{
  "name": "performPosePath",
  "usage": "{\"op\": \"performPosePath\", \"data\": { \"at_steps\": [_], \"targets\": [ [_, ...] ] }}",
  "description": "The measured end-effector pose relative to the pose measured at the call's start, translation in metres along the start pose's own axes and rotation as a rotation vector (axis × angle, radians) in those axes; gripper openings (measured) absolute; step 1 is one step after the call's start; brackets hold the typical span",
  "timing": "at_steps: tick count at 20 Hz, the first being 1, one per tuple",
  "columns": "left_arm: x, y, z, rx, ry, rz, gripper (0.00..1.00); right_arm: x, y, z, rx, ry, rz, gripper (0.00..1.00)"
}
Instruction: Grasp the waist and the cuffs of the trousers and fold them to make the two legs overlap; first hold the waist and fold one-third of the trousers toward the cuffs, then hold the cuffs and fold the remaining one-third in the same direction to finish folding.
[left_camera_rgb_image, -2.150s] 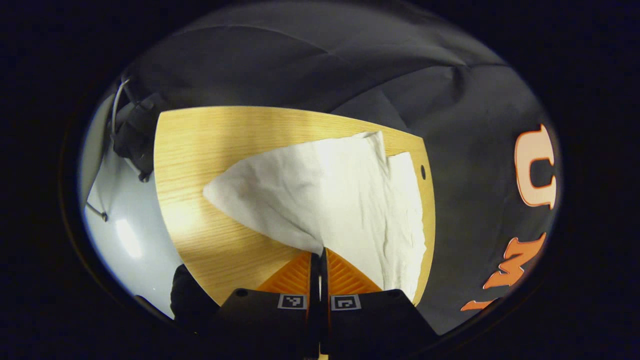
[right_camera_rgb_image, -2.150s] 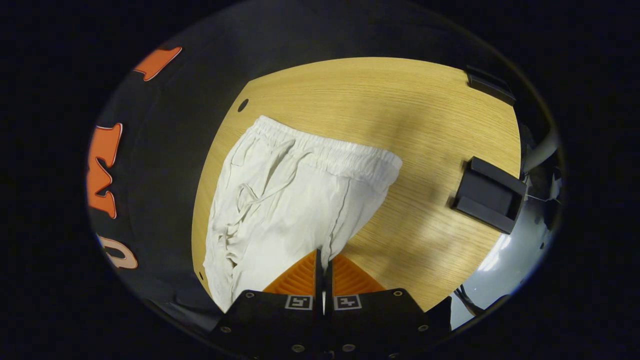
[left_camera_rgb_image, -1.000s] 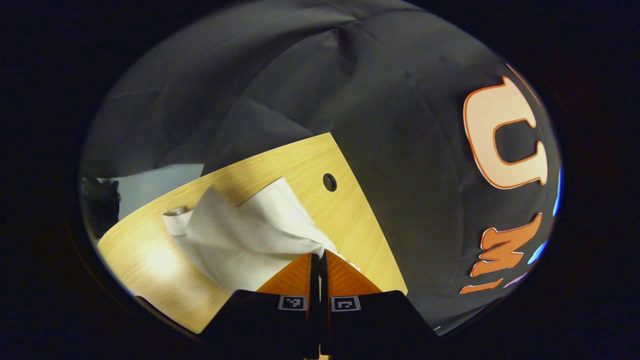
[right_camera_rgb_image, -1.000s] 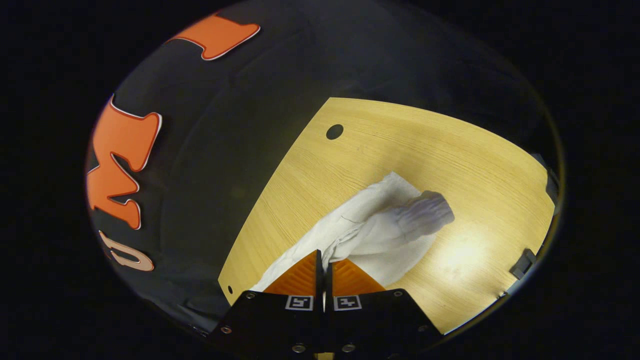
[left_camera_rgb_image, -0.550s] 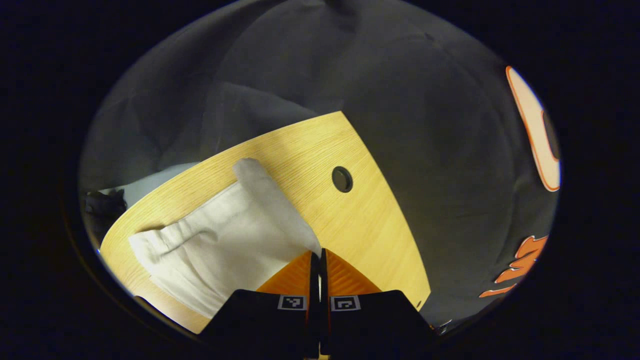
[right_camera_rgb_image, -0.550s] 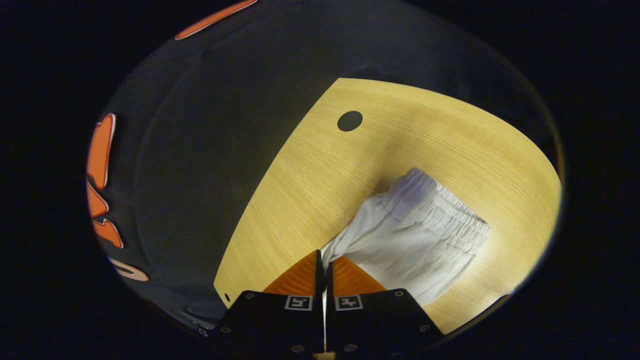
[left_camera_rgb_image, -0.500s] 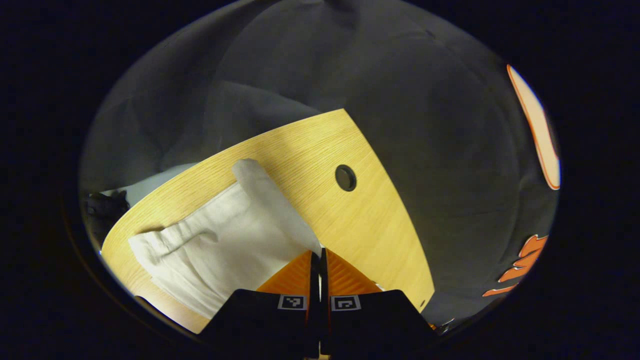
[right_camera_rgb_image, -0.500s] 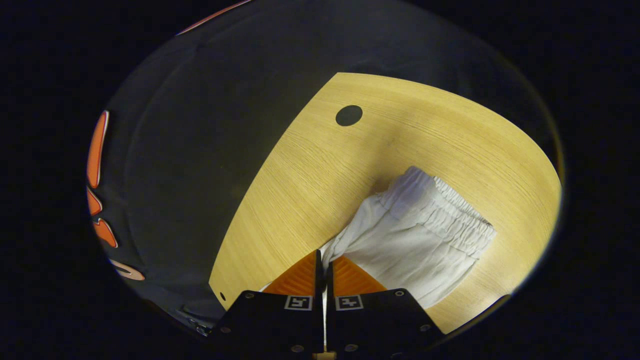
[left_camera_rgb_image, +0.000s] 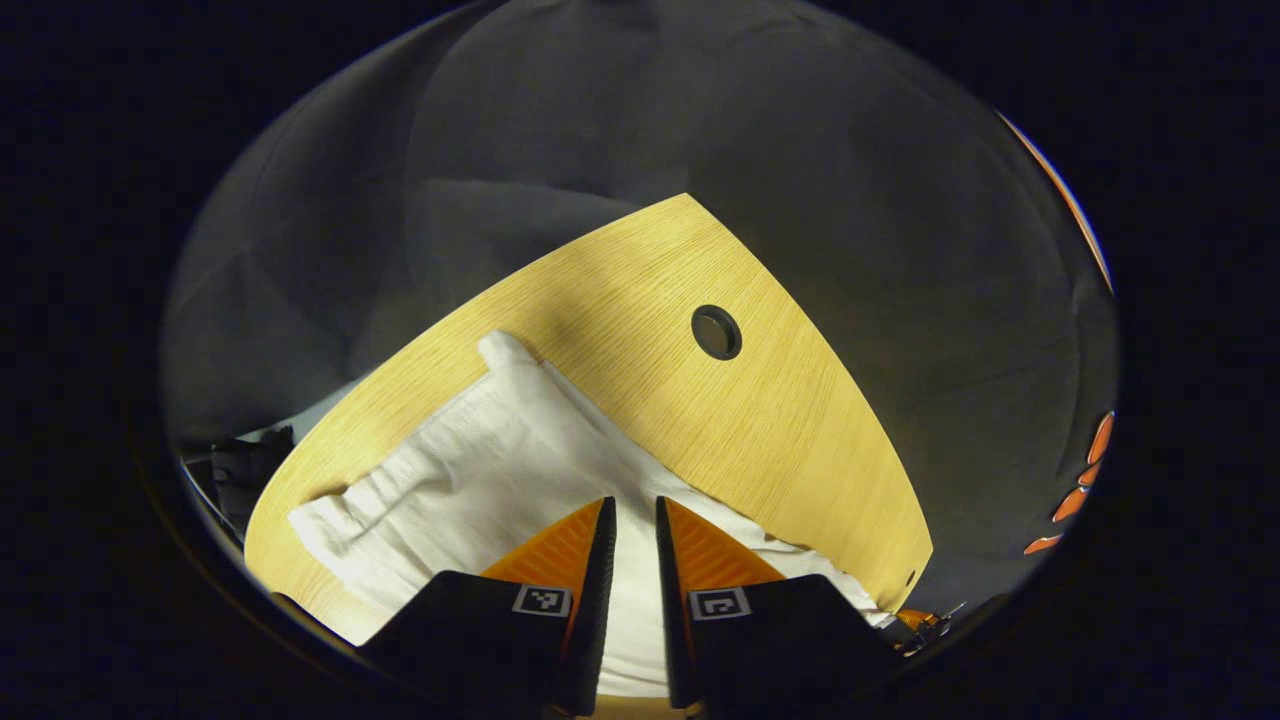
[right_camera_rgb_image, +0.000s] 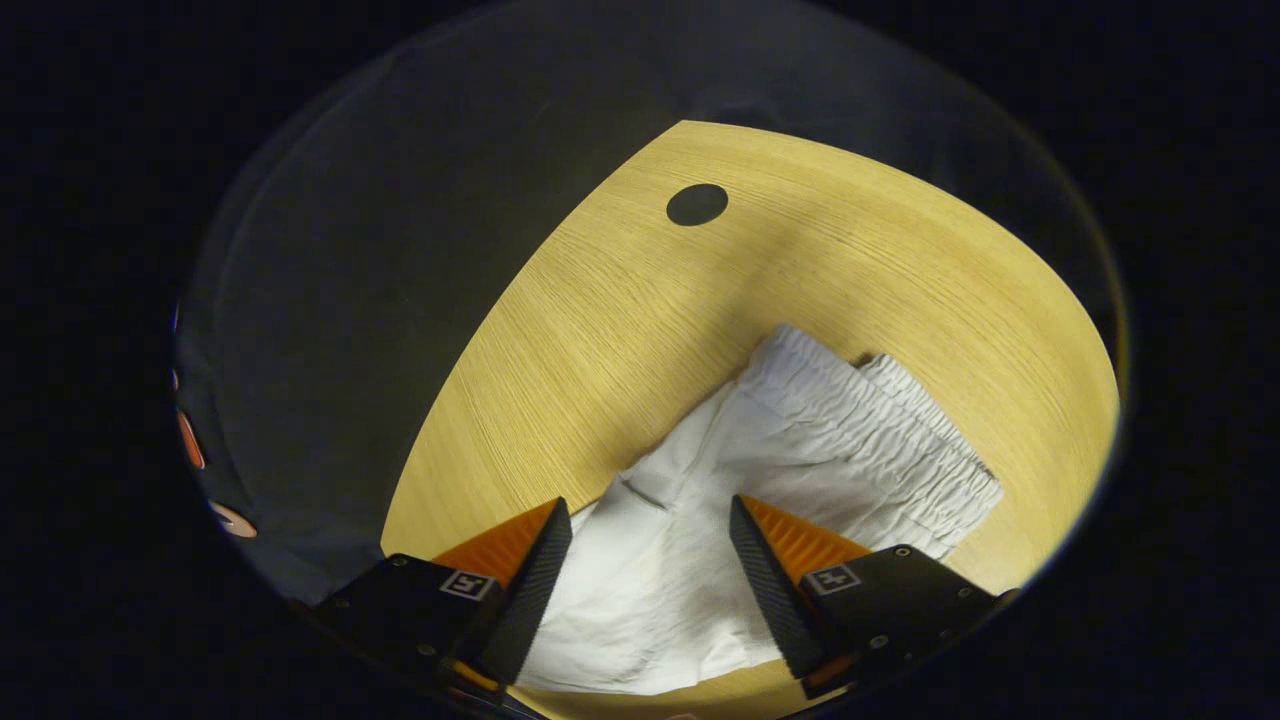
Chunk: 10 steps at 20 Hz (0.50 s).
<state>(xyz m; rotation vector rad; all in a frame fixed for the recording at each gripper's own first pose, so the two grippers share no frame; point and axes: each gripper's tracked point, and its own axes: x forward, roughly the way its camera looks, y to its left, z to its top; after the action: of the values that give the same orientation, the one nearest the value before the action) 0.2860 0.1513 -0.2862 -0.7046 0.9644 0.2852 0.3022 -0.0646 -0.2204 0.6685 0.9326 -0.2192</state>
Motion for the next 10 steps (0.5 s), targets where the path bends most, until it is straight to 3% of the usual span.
{"op": "performPosePath", "data": {
  "at_steps": [3, 8, 9, 10],
  "targets": [
    [-0.02, 0.003, -0.004, 0.133, -0.019, 0.038, 1.0, -0.016, 0.003, -0.006, -0.086, -0.034, 0.009, 0.99],
    [-0.068, -0.024, -0.011, 0.253, -0.118, -0.028, 1.0, -0.057, 0.009, -0.014, -0.2, -0.125, 0.038, 0.98],
    [-0.079, -0.027, -0.014, 0.283, -0.136, -0.032, 0.96, -0.065, 0.007, -0.017, -0.219, -0.137, 0.041, 0.98],
    [-0.087, -0.032, -0.016, 0.314, -0.157, -0.04, 0.99, -0.073, 0.003, -0.02, -0.226, -0.146, 0.043, 0.99]
  ]
}}
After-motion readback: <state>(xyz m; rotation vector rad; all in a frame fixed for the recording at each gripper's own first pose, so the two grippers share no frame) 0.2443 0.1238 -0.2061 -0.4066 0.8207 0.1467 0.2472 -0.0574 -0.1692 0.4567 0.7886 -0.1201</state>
